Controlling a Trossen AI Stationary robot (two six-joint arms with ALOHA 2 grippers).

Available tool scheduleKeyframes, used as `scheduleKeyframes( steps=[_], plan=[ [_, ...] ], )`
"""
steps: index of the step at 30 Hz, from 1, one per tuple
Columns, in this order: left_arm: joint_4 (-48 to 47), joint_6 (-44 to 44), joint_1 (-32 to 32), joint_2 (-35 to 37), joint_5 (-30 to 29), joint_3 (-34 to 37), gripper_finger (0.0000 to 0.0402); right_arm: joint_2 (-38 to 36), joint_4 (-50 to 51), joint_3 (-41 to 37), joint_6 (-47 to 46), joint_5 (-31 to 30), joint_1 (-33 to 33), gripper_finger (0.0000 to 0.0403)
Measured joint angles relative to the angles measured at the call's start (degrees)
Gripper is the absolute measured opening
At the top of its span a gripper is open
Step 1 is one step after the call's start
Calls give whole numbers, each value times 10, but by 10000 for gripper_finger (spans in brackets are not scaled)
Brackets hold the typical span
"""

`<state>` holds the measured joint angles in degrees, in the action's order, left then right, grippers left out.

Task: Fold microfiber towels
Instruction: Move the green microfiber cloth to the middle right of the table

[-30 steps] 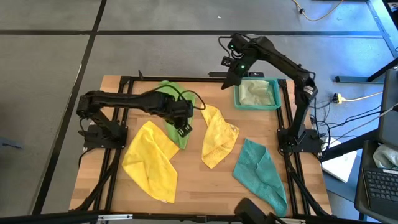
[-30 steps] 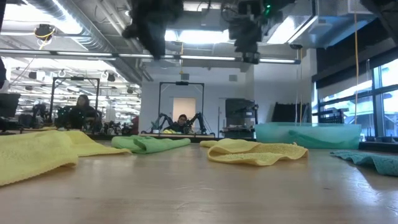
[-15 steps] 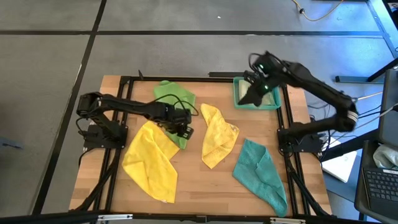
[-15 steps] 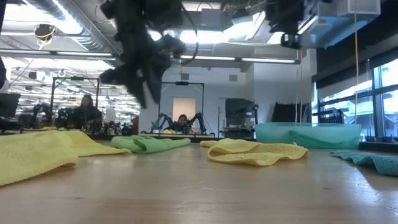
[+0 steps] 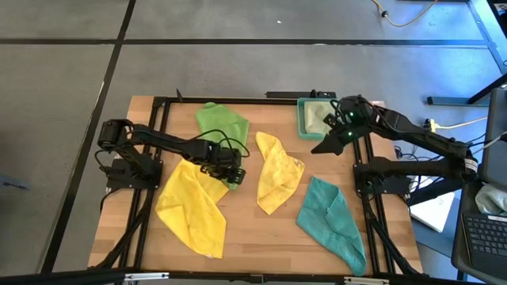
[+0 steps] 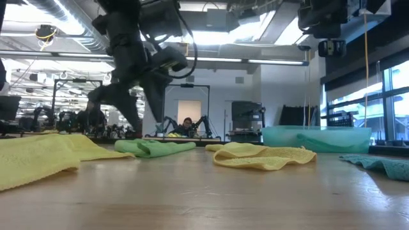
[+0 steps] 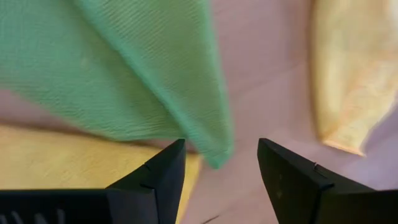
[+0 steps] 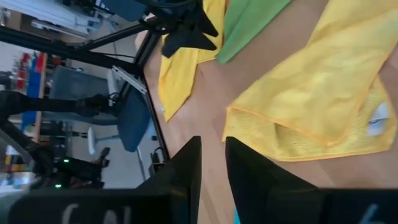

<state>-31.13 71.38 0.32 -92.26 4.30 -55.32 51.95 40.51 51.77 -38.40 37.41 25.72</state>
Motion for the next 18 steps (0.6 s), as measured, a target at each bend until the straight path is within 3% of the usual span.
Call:
scheduleKeyframes(
  steps=[4,8,18],
  plan=[
    [-8,24,1,-8,-2,23,191,-4,-14,-2,-19,-3,-19,76],
    [47,46,5,-8,0,46,191,-4,-32,-2,-21,-3,-36,76],
    [92,50,2,-44,20,46,190,-4,-36,-2,-36,-3,-46,76]
  ],
)
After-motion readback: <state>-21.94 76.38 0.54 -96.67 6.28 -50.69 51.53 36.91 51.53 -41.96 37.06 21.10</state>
